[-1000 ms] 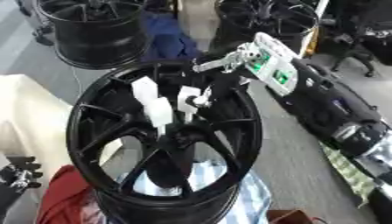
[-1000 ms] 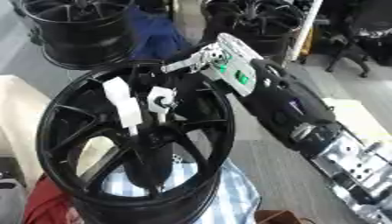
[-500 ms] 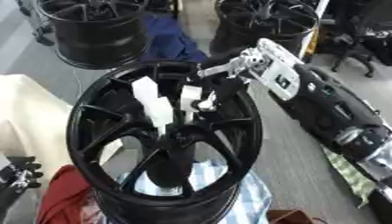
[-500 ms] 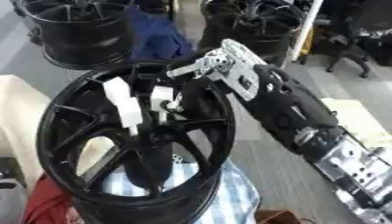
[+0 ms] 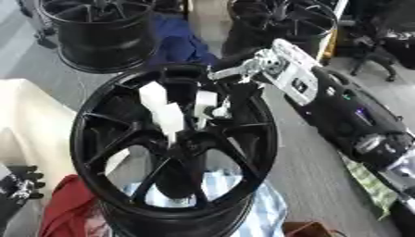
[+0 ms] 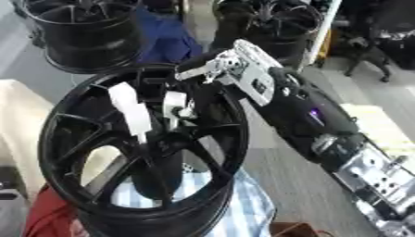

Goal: Pull the pin out of the wheel hub.

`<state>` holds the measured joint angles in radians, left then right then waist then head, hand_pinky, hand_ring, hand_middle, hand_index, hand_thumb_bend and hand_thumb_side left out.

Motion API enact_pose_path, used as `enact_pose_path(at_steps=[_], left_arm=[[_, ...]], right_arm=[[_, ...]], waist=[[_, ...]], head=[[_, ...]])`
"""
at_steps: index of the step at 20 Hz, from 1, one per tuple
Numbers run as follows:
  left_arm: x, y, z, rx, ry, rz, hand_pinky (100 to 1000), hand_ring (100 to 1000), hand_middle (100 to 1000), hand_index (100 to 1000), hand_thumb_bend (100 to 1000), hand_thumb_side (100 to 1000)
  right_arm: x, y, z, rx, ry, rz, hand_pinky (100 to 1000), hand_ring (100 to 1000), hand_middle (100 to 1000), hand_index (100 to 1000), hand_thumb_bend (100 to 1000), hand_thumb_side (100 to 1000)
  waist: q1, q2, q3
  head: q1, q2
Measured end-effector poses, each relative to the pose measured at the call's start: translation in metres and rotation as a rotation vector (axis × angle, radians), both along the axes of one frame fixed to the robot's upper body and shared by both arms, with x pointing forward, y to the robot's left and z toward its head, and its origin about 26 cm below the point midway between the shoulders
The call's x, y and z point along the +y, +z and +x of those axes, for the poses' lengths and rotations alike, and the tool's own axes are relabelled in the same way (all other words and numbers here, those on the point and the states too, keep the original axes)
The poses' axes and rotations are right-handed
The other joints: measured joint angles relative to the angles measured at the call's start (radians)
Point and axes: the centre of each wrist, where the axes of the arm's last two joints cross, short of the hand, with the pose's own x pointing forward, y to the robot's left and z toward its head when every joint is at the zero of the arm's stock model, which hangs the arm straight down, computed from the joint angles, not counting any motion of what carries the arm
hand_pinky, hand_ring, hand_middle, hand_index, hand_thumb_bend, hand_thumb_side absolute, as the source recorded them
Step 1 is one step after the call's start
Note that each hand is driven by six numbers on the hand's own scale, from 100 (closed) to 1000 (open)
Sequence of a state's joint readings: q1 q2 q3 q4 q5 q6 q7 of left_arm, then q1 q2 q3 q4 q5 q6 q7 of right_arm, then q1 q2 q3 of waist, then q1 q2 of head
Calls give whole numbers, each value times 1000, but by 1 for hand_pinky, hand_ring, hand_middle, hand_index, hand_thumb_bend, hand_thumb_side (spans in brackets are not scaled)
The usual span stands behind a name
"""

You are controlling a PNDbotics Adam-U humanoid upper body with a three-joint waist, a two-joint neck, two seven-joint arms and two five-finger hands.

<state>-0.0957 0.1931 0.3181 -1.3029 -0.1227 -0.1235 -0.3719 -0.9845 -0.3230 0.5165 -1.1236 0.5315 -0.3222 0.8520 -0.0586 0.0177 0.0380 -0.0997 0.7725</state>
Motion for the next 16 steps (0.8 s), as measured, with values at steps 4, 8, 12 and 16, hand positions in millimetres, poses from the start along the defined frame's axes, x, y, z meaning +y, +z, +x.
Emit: enact_pose_path(at_steps=[4, 8, 12, 16], left_arm=[[0, 0, 0, 0, 0, 0, 653, 712, 691, 838, 100, 533], [0, 0, 0, 1, -1, 0, 654, 712, 691, 838, 100, 534], [0, 0, 0, 1, -1, 0, 654, 713, 691, 838, 100, 535], [0, -1, -2, 6, 1, 0, 654, 713, 691, 838, 100, 535]], right_arm=[[0, 8, -3, -8, 10, 23, 414, 447, 415, 808, 100, 397], [0, 18, -5, -21, 18, 39, 409, 442, 411, 802, 100, 390], [1, 31, -6, -37, 31, 54, 409, 442, 410, 803, 100, 387], [-6, 52, -7, -60, 33, 74, 404, 436, 405, 802, 100, 375]], waist=[[0, 0, 0], [0, 0, 0], [0, -2, -3], [-1, -6, -12]], head=[[0, 0], [0, 0], [0, 0], [1, 0]])
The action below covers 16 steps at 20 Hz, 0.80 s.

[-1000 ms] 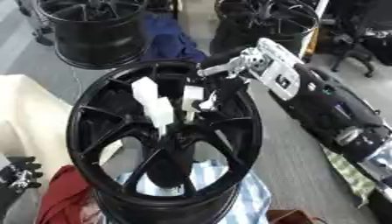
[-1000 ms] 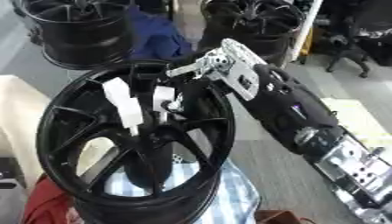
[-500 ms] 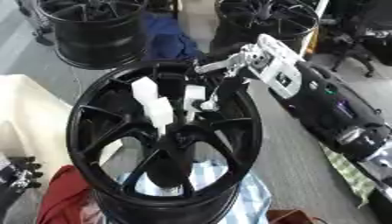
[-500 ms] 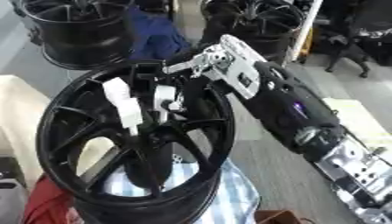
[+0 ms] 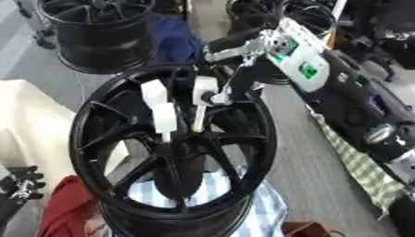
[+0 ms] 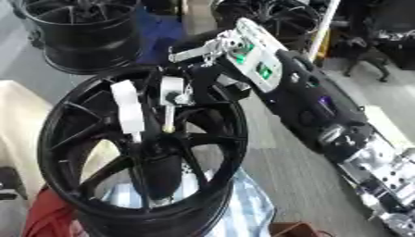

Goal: Pull the pin out of the wheel hub.

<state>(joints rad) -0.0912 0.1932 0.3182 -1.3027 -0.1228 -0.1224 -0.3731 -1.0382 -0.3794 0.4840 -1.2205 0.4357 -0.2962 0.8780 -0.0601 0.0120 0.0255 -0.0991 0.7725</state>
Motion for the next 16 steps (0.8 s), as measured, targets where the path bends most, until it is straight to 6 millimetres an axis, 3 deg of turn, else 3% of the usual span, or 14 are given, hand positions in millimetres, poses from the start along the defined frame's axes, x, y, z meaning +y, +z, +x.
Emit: enact_pose_path(at_steps=[5, 9, 12, 15, 16], left_arm=[[2, -3, -5, 12, 9, 0, 654, 712, 691, 838, 100, 534], [4, -4, -6, 13, 22, 1, 653, 712, 690, 838, 100, 533], [5, -4, -7, 11, 31, 2, 653, 713, 690, 838, 100, 534], [6, -4, -7, 11, 40, 1, 654, 713, 691, 838, 100, 535], [6, -4, -8, 10, 43, 0, 654, 713, 691, 838, 100, 535]], right_arm=[[-33, 37, -8, -48, -33, 56, 402, 431, 401, 802, 100, 353], [-96, 45, -26, -83, -175, 138, 406, 429, 398, 801, 100, 338], [-158, 27, -46, -90, -357, 196, 401, 420, 389, 797, 100, 324], [-220, -10, -70, -79, -599, 259, 411, 424, 392, 801, 100, 331], [-237, -23, -77, -79, -678, 278, 543, 507, 485, 865, 100, 390]], waist=[[-5, -8, -23], [-12, -11, -41], [-12, -11, -48], [-13, -11, -57], [-13, -11, -60]], head=[[14, 0], [29, 0], [37, 0], [46, 0], [48, 0]])
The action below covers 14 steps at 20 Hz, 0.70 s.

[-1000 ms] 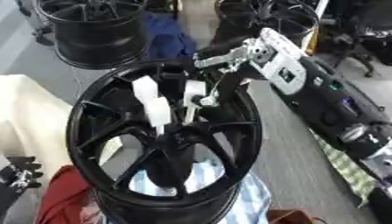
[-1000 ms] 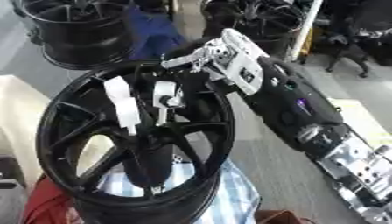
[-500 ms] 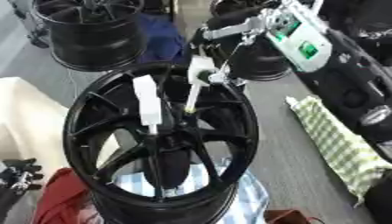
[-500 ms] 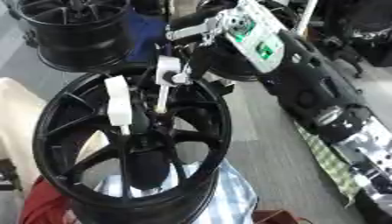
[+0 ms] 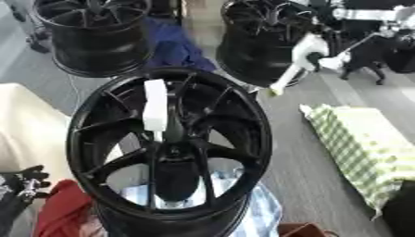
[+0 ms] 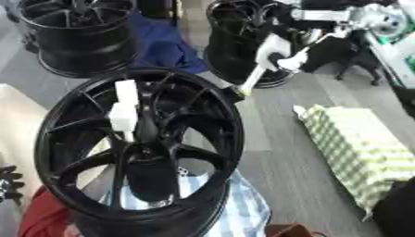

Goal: Pull the pin out of the wheel hub.

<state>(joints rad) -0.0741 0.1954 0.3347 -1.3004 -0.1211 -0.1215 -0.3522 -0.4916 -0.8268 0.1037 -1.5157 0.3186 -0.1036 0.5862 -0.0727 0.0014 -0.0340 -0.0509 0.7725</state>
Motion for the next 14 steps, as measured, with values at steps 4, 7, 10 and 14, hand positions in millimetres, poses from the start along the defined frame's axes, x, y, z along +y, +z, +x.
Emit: enact_pose_path(at_steps=[4, 7, 10, 14], left_arm=[[2, 0, -1, -2, 8, 1, 654, 713, 690, 837, 100, 534], [4, 1, -1, -4, 11, 8, 654, 713, 690, 837, 100, 534], [6, 1, -2, -6, 28, 4, 652, 711, 689, 836, 100, 532], [7, 1, 0, -18, 50, -3, 651, 711, 689, 836, 100, 531]], right_arm=[[-56, -59, -26, 18, -302, 95, 672, 699, 712, 948, 124, 474], [-71, -79, -33, -7, -392, 124, 672, 699, 712, 948, 124, 474], [-77, -87, -35, -20, -437, 147, 789, 829, 859, 947, 108, 537], [-103, -149, -67, 85, -656, 281, 723, 729, 764, 904, 100, 483]], waist=[[0, 1, -7], [1, 1, -7], [6, 13, -22], [27, 22, -42]], head=[[5, 0], [5, 0], [22, 0], [40, 0]])
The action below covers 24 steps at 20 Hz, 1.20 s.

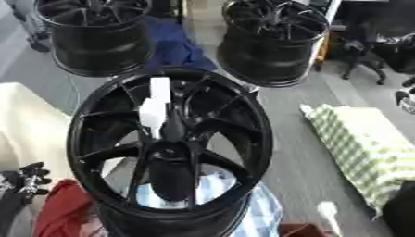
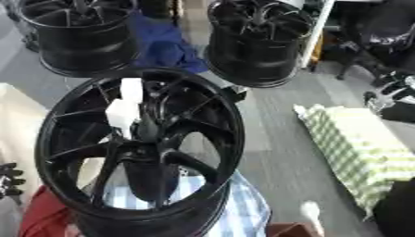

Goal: Pull the pin out of the wheel hub.

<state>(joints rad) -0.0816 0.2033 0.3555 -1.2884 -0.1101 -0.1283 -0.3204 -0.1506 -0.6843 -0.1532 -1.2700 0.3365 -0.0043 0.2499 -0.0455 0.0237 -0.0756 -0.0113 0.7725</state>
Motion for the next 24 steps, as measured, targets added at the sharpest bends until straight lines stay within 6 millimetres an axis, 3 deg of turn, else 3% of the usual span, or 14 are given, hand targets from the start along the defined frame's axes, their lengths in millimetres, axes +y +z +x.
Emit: enact_pose_path(at_steps=[5, 8, 17, 24], left_arm=[[0, -1, 0, 2, 2, -1, 650, 711, 688, 835, 100, 530], [-1, 0, 1, -3, -3, -1, 650, 710, 688, 835, 100, 531], [-4, 1, 6, -10, -18, 0, 650, 711, 688, 834, 100, 530], [-4, 0, 6, -9, -23, 0, 650, 711, 689, 834, 100, 531]], right_arm=[[-8, -63, -49, -7, -211, 206, 652, 603, 648, 844, 100, 466], [8, -88, -67, -57, -242, 300, 637, 576, 617, 833, 100, 467], [91, -157, -79, -182, -281, 608, 621, 545, 588, 821, 100, 452], [111, -179, -84, -257, -348, 696, 619, 541, 583, 819, 100, 454]], waist=[[-1, 0, 20], [0, 0, 26], [-10, 9, 35], [-8, 9, 35]], head=[[-11, 0], [-19, 0], [-31, 0], [-36, 0]])
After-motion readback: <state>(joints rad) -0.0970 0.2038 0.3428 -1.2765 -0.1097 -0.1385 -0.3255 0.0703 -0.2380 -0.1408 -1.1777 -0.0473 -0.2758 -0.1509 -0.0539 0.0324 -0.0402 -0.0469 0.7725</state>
